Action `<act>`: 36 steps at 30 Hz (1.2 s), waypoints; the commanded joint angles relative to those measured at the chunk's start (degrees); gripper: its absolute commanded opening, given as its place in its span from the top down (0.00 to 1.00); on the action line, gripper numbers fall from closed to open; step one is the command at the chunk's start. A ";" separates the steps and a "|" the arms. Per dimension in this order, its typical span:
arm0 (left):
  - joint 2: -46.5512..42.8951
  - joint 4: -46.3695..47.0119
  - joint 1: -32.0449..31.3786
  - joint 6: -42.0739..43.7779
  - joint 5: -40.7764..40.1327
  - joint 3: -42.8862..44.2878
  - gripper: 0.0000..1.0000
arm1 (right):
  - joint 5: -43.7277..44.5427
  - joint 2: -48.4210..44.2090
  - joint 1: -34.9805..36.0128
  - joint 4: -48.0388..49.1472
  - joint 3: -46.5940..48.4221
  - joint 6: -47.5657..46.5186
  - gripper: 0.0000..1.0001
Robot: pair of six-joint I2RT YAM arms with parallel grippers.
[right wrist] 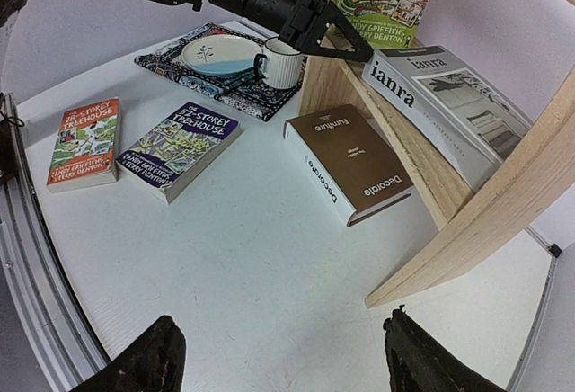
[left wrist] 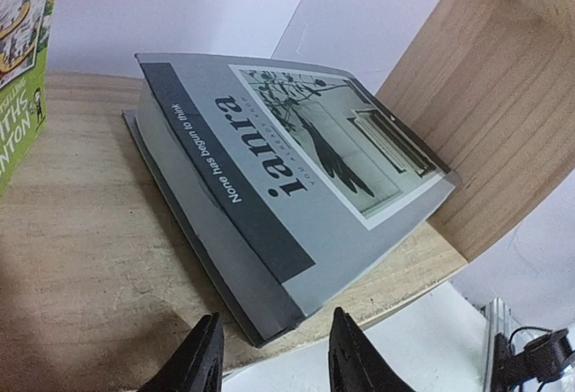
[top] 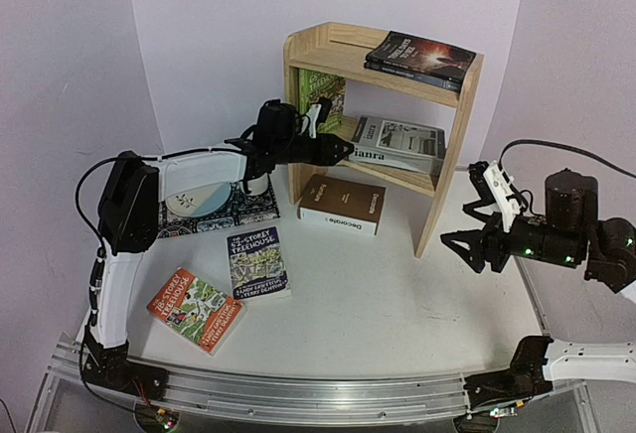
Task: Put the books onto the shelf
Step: Adjust the book on the shelf.
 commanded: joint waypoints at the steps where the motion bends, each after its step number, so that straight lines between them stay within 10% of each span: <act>1: -2.63 1.24 -0.09 10.67 2.00 0.21 0.59 | 0.74 0.54 0.05 0.99 0.31 0.64 0.24; 36: -0.14 2.93 -0.21 18.62 4.05 1.93 0.57 | 1.29 1.77 0.09 1.07 0.64 0.73 0.23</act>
